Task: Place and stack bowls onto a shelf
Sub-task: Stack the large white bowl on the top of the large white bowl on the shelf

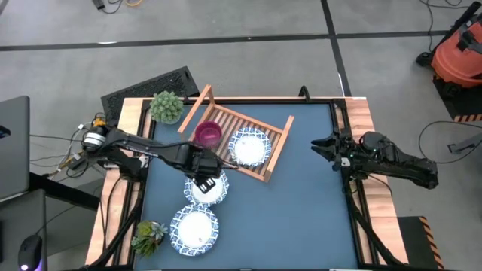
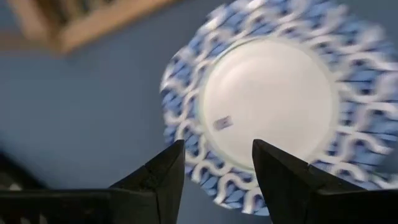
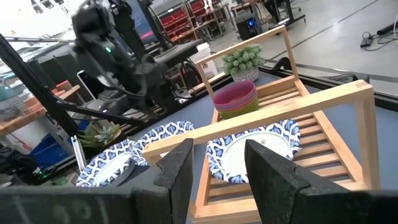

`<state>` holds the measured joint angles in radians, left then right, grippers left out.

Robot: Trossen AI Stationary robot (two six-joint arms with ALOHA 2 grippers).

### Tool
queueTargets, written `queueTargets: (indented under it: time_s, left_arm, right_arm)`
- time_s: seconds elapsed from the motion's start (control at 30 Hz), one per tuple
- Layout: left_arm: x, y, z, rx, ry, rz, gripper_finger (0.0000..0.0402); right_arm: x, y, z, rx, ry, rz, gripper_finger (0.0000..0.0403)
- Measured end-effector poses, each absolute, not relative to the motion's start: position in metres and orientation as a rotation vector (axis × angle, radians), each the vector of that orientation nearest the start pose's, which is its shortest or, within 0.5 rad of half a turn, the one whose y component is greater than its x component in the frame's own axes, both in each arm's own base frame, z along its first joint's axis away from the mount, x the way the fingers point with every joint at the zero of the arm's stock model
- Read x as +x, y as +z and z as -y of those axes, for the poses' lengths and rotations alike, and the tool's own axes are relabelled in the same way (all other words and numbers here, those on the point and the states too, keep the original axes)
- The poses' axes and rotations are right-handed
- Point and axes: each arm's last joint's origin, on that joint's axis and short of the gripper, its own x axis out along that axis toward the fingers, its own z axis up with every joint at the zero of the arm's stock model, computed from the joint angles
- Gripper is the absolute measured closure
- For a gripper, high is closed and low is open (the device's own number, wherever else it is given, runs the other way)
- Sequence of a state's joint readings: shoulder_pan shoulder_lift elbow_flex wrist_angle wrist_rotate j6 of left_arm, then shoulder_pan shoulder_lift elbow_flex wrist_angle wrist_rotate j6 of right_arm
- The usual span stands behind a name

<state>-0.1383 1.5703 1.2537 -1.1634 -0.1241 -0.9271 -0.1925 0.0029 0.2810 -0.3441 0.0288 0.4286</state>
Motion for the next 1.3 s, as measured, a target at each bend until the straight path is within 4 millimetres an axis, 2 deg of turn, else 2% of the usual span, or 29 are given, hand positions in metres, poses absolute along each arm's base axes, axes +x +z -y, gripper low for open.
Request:
queueTargets:
  time_s: [0.1, 0.23, 0.43, 0.87, 1.07, 1.3]
  left_arm:
    - [0.262, 0.238, 0.033, -0.664, 0.77, -1.351, 0.0228]
    - [0.25, 0.219, 0.033, -0.78, 0.851, -1.385, 0.0228]
    - [0.247, 0.198, 0.034, -0.844, 0.828, -1.387, 0.0228]
    - [0.24, 0.172, 0.035, -0.885, 0.782, -1.394, 0.0247]
    - [0.242, 0.171, 0.035, -0.881, 0.761, -1.383, 0.0289]
    - [0.244, 0.171, 0.035, -0.89, 0.736, -1.373, 0.0379]
  right_arm:
    - [0.07, 0.223, 0.015, 0.432, -0.232, -0.018, 0.0232]
    - [0.07, 0.223, 0.015, 0.432, -0.232, -0.018, 0.0232]
    - [0.07, 0.223, 0.015, 0.433, -0.233, -0.017, 0.0232]
    - [0.07, 0.223, 0.015, 0.442, -0.261, -0.01, 0.0232]
    - [0.07, 0.223, 0.016, 0.439, -0.294, -0.003, 0.0232]
    - [0.069, 0.223, 0.017, 0.437, -0.314, 0.002, 0.0232]
